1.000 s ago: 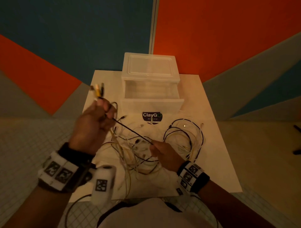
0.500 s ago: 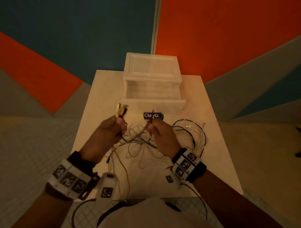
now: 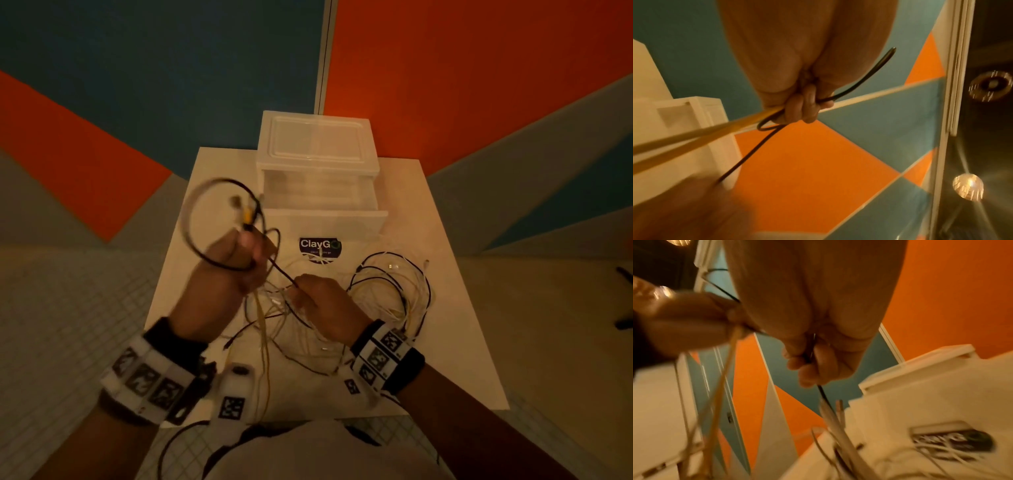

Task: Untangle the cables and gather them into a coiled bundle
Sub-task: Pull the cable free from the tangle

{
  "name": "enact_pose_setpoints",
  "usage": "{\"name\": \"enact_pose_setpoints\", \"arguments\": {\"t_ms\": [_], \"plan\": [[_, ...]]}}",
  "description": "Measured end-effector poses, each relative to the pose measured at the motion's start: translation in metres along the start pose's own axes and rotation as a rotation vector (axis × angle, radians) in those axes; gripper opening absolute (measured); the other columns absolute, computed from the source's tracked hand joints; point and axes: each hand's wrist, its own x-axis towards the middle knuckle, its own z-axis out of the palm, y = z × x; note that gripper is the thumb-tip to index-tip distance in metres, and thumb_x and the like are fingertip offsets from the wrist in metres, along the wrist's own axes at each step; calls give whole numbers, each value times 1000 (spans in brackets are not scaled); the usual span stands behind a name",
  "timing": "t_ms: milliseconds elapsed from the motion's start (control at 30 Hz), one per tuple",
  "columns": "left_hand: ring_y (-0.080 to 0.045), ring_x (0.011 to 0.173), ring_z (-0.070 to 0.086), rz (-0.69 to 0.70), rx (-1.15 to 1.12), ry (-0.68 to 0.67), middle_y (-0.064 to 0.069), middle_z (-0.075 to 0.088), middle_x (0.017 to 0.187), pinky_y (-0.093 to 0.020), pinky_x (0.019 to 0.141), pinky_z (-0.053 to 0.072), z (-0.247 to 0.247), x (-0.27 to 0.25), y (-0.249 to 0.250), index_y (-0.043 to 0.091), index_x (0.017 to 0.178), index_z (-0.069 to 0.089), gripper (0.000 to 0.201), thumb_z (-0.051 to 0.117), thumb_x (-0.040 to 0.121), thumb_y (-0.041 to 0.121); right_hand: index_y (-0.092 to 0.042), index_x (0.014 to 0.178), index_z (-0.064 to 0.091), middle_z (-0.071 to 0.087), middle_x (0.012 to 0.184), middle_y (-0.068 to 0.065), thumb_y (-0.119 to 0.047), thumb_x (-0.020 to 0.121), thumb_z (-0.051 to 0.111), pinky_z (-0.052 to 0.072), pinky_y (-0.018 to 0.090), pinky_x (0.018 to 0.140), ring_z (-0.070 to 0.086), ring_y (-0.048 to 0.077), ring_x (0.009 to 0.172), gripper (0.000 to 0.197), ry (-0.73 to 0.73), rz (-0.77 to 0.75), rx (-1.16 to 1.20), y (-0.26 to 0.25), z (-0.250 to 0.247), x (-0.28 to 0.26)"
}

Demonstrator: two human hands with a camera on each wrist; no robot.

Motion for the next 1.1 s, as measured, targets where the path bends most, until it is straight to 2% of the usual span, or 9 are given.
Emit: {"name": "enact_pose_setpoints", "arguments": {"t_ms": [233,433,567,667,767,900,967,1033,1100], "plan": [[-6,52,23,73,-49,-86,4,42,73,-22,49,21,-33,7,47,18,76,49,22,51,92,32,2,104,63,66,99,18,-16,102,42,50,25,75,62,30,91,28,-88,334,54,78,4,-3],[-7,47,26,-88,236,38,4,46,66,-21,47,23,-36,-3,0,19,70,55,29,41,94,26,-6,74,54,60,85,17,-27,87,49,45,31,67,54,27,73,26,345,133,716,-2,-54,16],[-7,45,29,-135,276,20,2,60,68,-22,48,25,-41,-10,-8,8,76,44,31,36,104,18,-9,80,52,58,84,20,-15,92,42,44,36,64,52,28,71,17,411,-110,622,-38,-91,-8],[-14,43,31,-99,328,21,-4,69,72,-23,47,26,-52,-15,-4,4,77,42,30,28,103,8,-27,76,57,60,77,2,-5,96,34,42,41,65,51,30,72,37,416,-117,643,-20,-104,-52],[-19,46,34,-64,255,70,-7,67,76,-26,50,29,-68,-20,-1,6,79,43,30,29,104,13,2,80,51,63,85,11,-30,96,56,52,48,81,63,36,91,36,509,-11,735,12,-116,-100],[-11,44,35,-6,214,93,-23,68,91,-23,47,31,-75,-21,-2,12,75,51,36,29,102,4,2,85,57,70,105,8,-28,95,53,49,42,100,58,43,115,31,497,75,588,41,-114,-116],[-11,43,34,-30,226,60,-22,70,94,-23,46,30,-70,-19,-5,20,69,54,41,32,102,10,-16,86,63,69,106,6,-31,97,51,44,33,105,59,27,119,21,432,6,436,38,-105,-107],[-9,40,32,-50,231,40,-21,71,93,-20,44,29,-63,-17,-9,23,66,55,42,33,101,13,-13,92,66,69,107,5,-17,97,51,40,15,103,58,2,112,16,349,17,138,40,-93,-96],[-7,37,32,-46,249,30,-16,73,90,-20,41,27,-59,-16,-11,16,72,55,42,29,102,4,-6,100,67,63,120,10,-5,96,52,36,11,102,54,4,116,15,208,92,-158,56,-81,-88]]}}
